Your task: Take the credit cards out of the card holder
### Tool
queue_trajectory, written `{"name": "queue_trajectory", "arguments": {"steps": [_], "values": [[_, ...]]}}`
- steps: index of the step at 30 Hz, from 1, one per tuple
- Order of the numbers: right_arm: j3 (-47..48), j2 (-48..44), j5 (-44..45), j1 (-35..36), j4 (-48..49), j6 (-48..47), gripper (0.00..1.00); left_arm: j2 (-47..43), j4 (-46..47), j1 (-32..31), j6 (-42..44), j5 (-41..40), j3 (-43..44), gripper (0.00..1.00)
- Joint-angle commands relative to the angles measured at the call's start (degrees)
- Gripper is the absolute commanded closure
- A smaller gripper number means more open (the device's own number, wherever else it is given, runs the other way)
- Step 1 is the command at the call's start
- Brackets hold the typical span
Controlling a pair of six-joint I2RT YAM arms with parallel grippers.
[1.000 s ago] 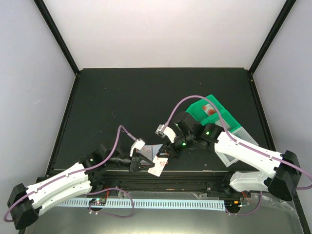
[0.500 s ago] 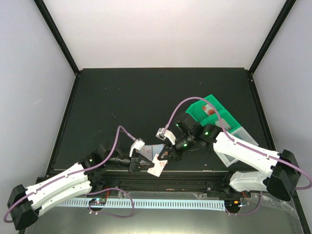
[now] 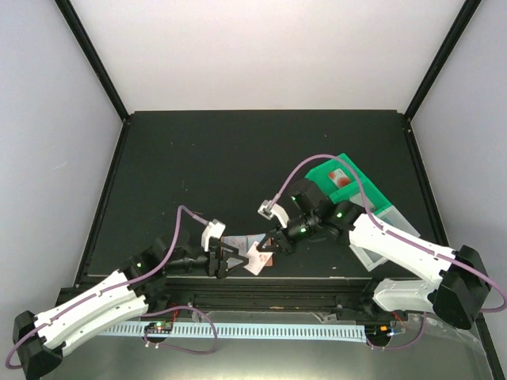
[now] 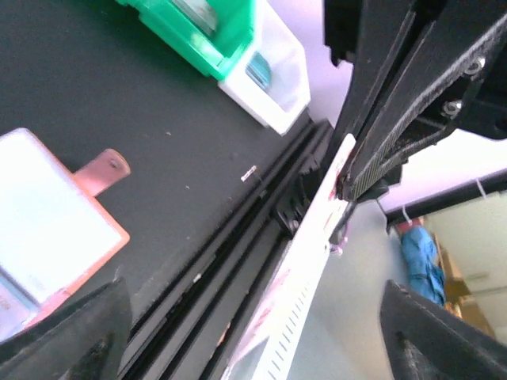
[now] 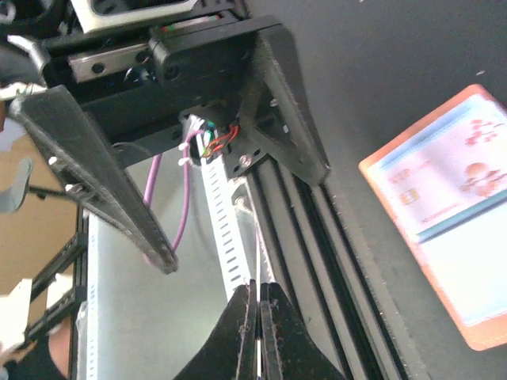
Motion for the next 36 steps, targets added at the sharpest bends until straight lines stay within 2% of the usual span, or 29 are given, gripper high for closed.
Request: {"name": "queue_trajectory", "arguments": {"steps": [1, 6, 10, 14, 22, 30, 36], "values": [[-1.0, -2.3, 3.3, -3.2, 3.4, 5.5, 0.99, -2.8, -6.7, 0.1, -0.2, -11.2, 4.3, 0.04], [-4.2, -4.6, 7.8, -10.3, 7.2, 13.9, 0.99, -3.7, -12.2, 0.1, 0.9, -17.5, 7.2, 0.01], [-5.2, -7.4, 18.5, -15.2, 5.1, 17.5, 0.99, -3.2, -15.5, 0.1, 1.4, -20.6, 9.1, 0.01], [-6.3, -11.9, 25.4, -19.8, 4.1, 20.9, 0.99, -3.3, -18.7, 0.1, 1.7, -23.0, 10.2, 0.01], [-7.5, -19.0, 40.8, -30.7, -2.8, 23.7, 0.99, -3.6, -21.1, 0.1, 4.2, -29.3, 11.4, 0.01], [-7.5, -23.0, 60.6, -38.3, -6.5, 25.0, 0.99, -2.9, -21.2, 0.2, 6.1, -29.0, 12.5, 0.01], [-7.3, -17.5, 61.2, -42.6, -3.2, 25.4, 0.99, -3.4, -20.9, 0.2, 5.4, -27.8, 12.6, 0.01]]}}
